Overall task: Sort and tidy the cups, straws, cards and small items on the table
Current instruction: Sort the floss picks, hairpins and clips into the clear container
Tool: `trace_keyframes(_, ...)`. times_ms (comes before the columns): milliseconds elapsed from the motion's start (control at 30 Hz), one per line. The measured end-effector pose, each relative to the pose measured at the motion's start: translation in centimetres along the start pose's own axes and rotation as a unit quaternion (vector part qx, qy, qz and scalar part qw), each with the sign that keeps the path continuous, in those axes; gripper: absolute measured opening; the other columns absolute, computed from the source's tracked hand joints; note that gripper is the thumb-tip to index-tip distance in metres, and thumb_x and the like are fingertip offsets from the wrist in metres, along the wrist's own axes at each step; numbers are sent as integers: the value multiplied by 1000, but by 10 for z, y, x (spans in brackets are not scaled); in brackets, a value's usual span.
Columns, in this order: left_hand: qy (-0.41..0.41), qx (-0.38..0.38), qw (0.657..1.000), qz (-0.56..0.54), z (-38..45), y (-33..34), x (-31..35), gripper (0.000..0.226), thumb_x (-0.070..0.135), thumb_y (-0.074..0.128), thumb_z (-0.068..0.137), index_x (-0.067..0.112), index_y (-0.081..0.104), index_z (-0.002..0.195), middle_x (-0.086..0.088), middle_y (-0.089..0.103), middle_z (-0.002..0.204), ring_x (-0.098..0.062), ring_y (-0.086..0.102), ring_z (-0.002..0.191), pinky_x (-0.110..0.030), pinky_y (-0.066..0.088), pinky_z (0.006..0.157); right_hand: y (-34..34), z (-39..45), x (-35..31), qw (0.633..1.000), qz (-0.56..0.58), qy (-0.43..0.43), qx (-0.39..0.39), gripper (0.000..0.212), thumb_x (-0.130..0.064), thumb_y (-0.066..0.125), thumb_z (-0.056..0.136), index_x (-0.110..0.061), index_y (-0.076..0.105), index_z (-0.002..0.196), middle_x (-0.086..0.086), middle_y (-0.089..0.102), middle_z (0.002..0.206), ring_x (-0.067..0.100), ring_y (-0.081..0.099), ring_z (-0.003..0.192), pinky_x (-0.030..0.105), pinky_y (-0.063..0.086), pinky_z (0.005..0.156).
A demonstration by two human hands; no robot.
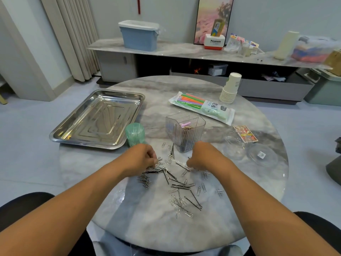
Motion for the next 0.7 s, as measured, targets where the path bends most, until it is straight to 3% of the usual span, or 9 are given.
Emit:
trace_keyframes(100, -55, -37, 976, -206, -4, -1, 5, 13, 5, 71, 92, 11, 66, 103, -2, 72, 75, -8, 60, 58, -21, 50, 55, -4, 3, -8, 994, 100, -29, 38, 16, -7, 68, 77, -8, 57, 65, 8, 61, 68, 26, 58, 61, 33, 48, 54)
trace_keyframes(167, -76, -57, 961, -260, -6, -1, 8, 23, 3, 73, 90, 11, 64, 110, -2, 72, 76, -7, 64, 61, -16, 50, 55, 1, 1, -16, 993, 95, -51, 44, 7, -4, 71, 79, -10, 70, 77, 7, 72, 82, 27, 69, 79, 40, 61, 72)
trace_keyframes(267, -85, -63, 952, -287, -5, -4, 10, 29, 1, 76, 87, 10, 66, 112, -1, 70, 76, -10, 67, 67, -18, 52, 59, 15, 2, -23, 997, 37, -62, 32, 18, -9, 79, 81, -14, 76, 99, 4, 73, 99, 26, 69, 92, 39, 58, 84)
trace_keyframes(367, -98, -70, 939, -321, -6, -3, 8, 28, -3, 73, 88, 5, 66, 113, -10, 70, 81, -14, 72, 70, -22, 59, 61, 21, 8, -25, 998, -19, -61, 21, 14, -18, 78, 86, -15, 74, 99, 3, 74, 99, 25, 68, 96, 41, 52, 94)
trace_keyframes(467, -104, -73, 929, -349, -6, 0, 8, 27, -4, 69, 90, 2, 63, 116, -16, 71, 85, -18, 73, 72, -27, 63, 67, 24, 8, -27, 991, -100, -89, 20, 3, -15, 67, 93, -15, 67, 91, 0, 69, 90, 25, 63, 89, 38, 44, 85)
trace_keyframes(567, -116, -87, 896, -420, -6, -1, 10, 29, -7, 65, 93, 3, 59, 120, -21, 70, 95, -24, 75, 80, -32, 64, 72, 26, 3, -30, 970, -202, -130, 40, 12, -12, 57, 97, -16, 57, 86, -1, 56, 81, 25, 53, 82, 37, 34, 76)
trace_keyframes(633, -120, -95, 881, -447, -6, -2, 11, 29, -8, 63, 93, 3, 58, 120, -22, 70, 100, -26, 75, 85, -34, 64, 75, 24, 2, -31, 975, -178, -125, 40, 5, -14, 54, 99, -15, 59, 97, 3, 60, 94, 26, 51, 86, 37, 34, 77)
trace_keyframes(700, -120, -93, 880, -449, -6, -1, 12, 26, -7, 62, 94, 1, 59, 119, -21, 71, 99, -25, 75, 85, -35, 64, 76, 15, 3, -30, 995, -41, -89, 26, 8, -18, 51, 102, -15, 59, 99, 5, 63, 100, 26, 56, 88, 36, 39, 75)
Point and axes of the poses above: each hand's wrist, its own z-axis towards the middle knuckle, its own y-axis out of the palm, x = y × z, the point moved 3 cm from there along z, towards the middle knuckle
